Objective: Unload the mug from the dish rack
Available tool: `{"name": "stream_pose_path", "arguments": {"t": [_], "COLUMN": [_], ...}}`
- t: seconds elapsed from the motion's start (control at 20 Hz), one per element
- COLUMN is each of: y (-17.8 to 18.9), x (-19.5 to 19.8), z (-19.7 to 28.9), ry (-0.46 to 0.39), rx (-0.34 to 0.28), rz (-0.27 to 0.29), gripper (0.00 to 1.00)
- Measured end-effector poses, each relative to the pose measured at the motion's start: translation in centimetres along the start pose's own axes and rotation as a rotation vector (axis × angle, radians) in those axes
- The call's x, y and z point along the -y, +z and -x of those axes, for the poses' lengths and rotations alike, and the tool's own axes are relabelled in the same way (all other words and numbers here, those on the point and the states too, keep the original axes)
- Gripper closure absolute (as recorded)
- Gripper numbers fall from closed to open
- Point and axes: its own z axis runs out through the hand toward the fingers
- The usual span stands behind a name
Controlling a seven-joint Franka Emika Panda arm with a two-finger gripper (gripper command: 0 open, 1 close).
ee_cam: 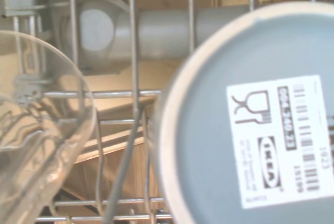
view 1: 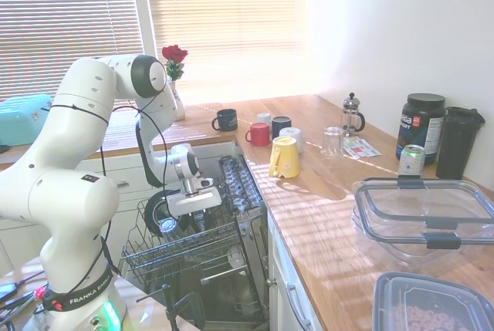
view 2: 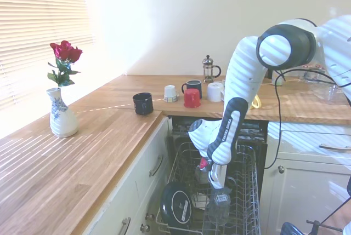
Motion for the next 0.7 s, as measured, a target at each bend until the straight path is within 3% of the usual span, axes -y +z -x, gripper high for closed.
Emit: {"name": "stream_pose_path", "arguments": {"t": [0.5, 0.7], "y": [-0.2, -2.6], "x": [0.1, 0.8], "z": [-0.3, 0.4], "ry": [0.011, 0.008], "rx": [-0.004, -0.03], "rz": [0.005, -0.003], "gripper": [1.0, 1.0]}}
